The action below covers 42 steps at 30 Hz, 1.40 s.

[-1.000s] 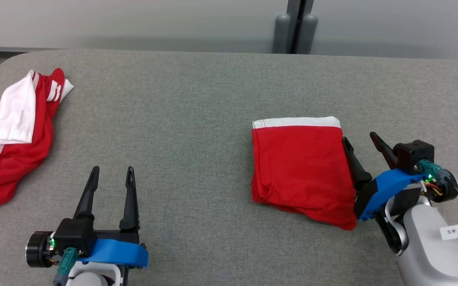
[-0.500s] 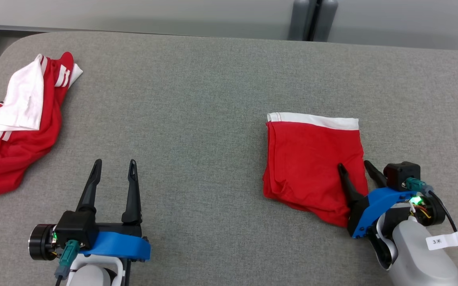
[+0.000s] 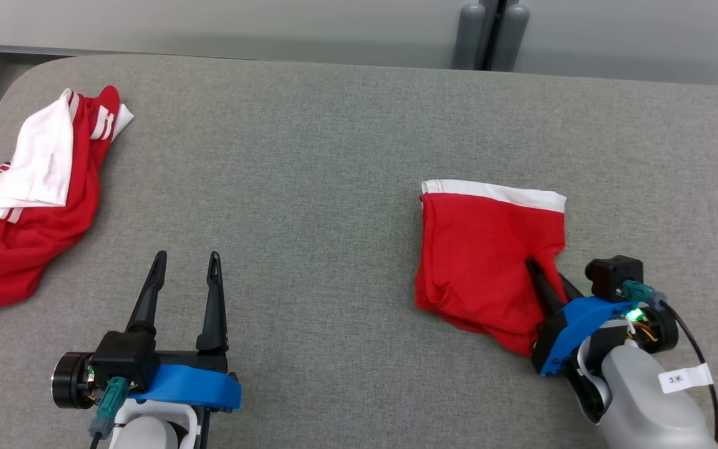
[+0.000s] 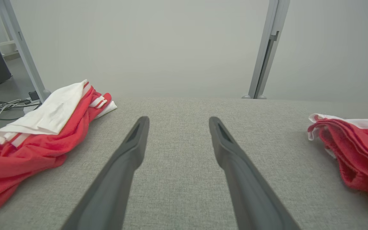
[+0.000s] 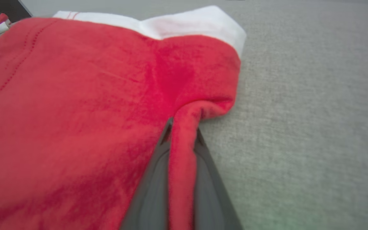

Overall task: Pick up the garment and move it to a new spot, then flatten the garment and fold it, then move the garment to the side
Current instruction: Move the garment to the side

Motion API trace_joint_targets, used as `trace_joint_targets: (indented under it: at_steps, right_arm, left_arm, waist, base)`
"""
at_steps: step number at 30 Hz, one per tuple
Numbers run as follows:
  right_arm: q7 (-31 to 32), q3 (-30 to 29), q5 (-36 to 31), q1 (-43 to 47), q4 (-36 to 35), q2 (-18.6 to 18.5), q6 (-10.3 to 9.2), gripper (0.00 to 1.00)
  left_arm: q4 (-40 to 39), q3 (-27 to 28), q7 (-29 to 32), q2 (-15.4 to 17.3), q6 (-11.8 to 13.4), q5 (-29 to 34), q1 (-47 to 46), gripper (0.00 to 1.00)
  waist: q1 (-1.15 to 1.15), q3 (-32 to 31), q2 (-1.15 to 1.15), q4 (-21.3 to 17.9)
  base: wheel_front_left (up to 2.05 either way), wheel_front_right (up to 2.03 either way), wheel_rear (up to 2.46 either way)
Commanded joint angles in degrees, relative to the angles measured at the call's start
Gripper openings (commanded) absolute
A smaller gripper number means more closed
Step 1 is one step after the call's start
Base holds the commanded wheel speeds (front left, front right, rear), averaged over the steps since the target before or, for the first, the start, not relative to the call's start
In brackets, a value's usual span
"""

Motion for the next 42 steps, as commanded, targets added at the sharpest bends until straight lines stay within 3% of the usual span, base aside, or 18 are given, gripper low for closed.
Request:
trace_joint_targets:
  at_steps: [1, 8, 20, 26, 35, 42]
  right_arm:
    - [-0.33, -0.25, 0.48, -0.33, 0.93, -1.59, -0.11, 0.0]
    - [-2.37, -0.8, 1.79, -0.92, 0.22, -4.51, -0.11, 0.0]
    - [-3.65, -4.01, 3.69, -0.03, -3.02, -6.45, -0.1, 0.0]
    - [-3.8, -6.29, 3.4, 1.08, -5.63, -6.73, -0.07, 0.0]
    - [-3.81, -7.48, 0.12, -0.61, -11.92, -6.99, -0.07, 0.0]
    - [-3.62, -4.99, -3.12, -9.86, -11.87, -11.01, -0.07, 0.0]
  left_arm:
    - [-0.14, 0.23, -0.14, -0.1, 0.11, -0.33, 0.21, 1.0]
    - [-1.33, 0.47, -0.14, -0.11, -0.28, -0.59, -0.31, 1.0]
    - [-3.29, 0.86, -0.14, 1.47, -1.31, 1.82, -5.05, 1.0]
    - [-3.91, 0.47, -0.14, 2.52, -1.76, 2.63, -7.47, 1.0]
    - [-4.71, 0.11, -0.14, 3.07, -1.84, 3.19, -9.1, 1.0]
    - [-6.93, 0.34, -0.13, 3.26, -1.49, 3.38, -10.54, 1.0]
  waist:
    - [0.0, -0.18, 0.01, -0.29]
    - [0.0, 0.73, 0.01, -3.42]
    - [0.0, 6.25, 0.01, -16.18]
    - [0.0, 7.92, 0.01, -20.59]
    - [0.0, 9.98, 0.01, -20.36]
    - [0.0, 13.43, 0.01, -16.75]
  base:
    - [0.0, 0.0, 0.0]
    - [0.0, 0.0, 0.0]
    - [0.0, 0.0, 0.0]
    - [0.0, 0.0, 0.0]
    - [0.0, 0.0, 0.0]
    - [0.0, 0.0, 0.0]
